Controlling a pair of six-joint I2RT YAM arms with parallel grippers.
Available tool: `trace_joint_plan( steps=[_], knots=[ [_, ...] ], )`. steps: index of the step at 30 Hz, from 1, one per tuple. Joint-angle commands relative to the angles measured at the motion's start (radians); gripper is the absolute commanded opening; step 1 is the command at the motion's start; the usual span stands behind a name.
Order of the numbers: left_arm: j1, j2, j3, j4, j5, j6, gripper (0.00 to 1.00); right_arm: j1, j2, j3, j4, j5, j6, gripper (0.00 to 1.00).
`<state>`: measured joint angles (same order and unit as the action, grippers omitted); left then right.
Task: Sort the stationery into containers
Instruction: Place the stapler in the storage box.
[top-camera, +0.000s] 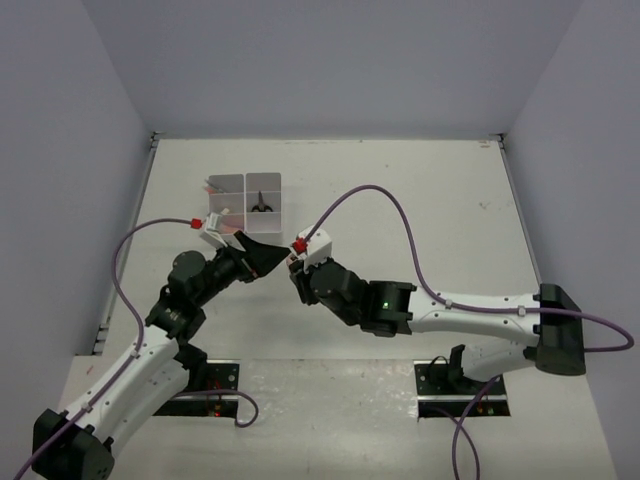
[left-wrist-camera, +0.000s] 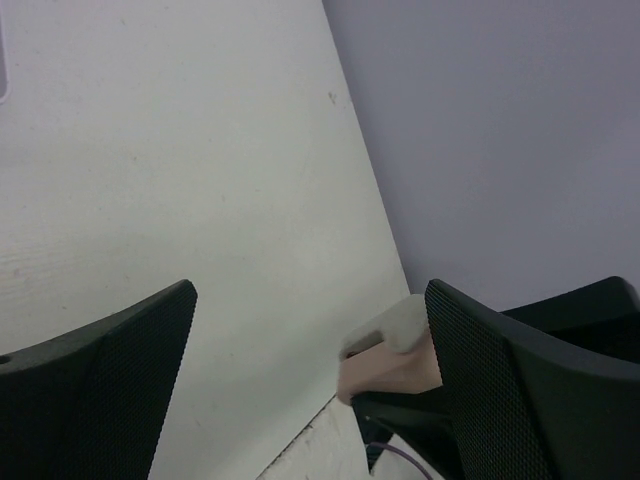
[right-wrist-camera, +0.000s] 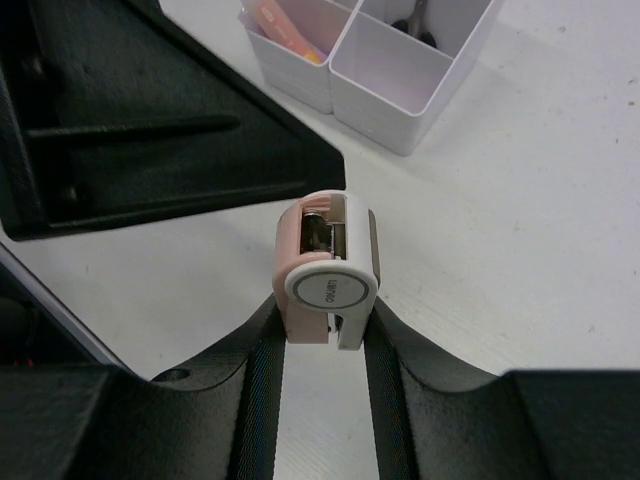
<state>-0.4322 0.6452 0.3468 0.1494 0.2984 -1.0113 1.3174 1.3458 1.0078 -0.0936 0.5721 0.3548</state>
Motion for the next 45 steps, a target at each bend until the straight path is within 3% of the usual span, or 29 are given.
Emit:
trace_joint_plan(
  steps=[1, 7, 12, 18, 24, 26, 28, 31, 33, 37, 38, 40, 43, 45],
  knots=[
    [-0.016, -0.01, 0.048, 0.115, 0.045, -0.002, 0.97, 0.004, 0.058, 0.04, -0.025, -0.033, 0.009, 0.0],
    [-0.02, -0.022, 0.038, 0.159, 0.057, -0.008, 0.87, 0.005, 0.085, 0.058, -0.031, -0.038, 0.012, 0.0],
    [-0.043, 0.019, 0.024, 0.149, 0.069, 0.018, 0.72, 0.005, 0.074, 0.072, -0.029, -0.028, 0.005, 0.0],
    [-0.065, 0.058, 0.013, 0.192, 0.14, 0.056, 0.71, 0.003, 0.064, 0.089, -0.03, -0.023, -0.007, 0.0],
    [-0.082, 0.07, 0.032, 0.182, 0.197, 0.127, 0.59, -0.003, 0.068, 0.115, -0.056, -0.003, -0.01, 0.0],
    [-0.082, 0.065, 0.043, 0.133, 0.191, 0.157, 0.47, -0.013, 0.07, 0.133, -0.089, -0.003, 0.008, 0.0],
    [-0.083, 0.063, 0.052, 0.101, 0.178, 0.199, 0.45, -0.02, 0.07, 0.147, -0.106, -0.004, 0.015, 0.0],
    [-0.083, 0.058, 0.057, 0.074, 0.155, 0.229, 0.22, -0.023, 0.073, 0.163, -0.14, -0.011, 0.024, 0.0],
    [-0.083, 0.065, 0.071, 0.056, 0.131, 0.246, 0.01, -0.021, 0.077, 0.167, -0.147, -0.009, 0.026, 0.0],
    [-0.082, 0.084, 0.107, 0.003, 0.061, 0.299, 0.0, -0.025, 0.067, 0.153, -0.15, -0.011, 0.036, 0.0],
    [-0.082, 0.09, 0.117, -0.012, 0.032, 0.31, 0.0, -0.029, 0.061, 0.146, -0.151, -0.018, 0.043, 0.06],
    [-0.083, 0.105, 0.146, -0.034, -0.016, 0.335, 0.0, -0.044, 0.051, 0.129, -0.152, -0.042, 0.064, 0.33],
    [-0.083, 0.132, 0.199, -0.077, -0.099, 0.361, 0.0, -0.06, 0.03, 0.106, -0.156, -0.057, 0.084, 0.97],
    [-0.083, 0.151, 0.228, -0.103, -0.164, 0.394, 0.0, -0.066, 0.018, 0.094, -0.173, -0.049, 0.101, 0.99]
  ],
)
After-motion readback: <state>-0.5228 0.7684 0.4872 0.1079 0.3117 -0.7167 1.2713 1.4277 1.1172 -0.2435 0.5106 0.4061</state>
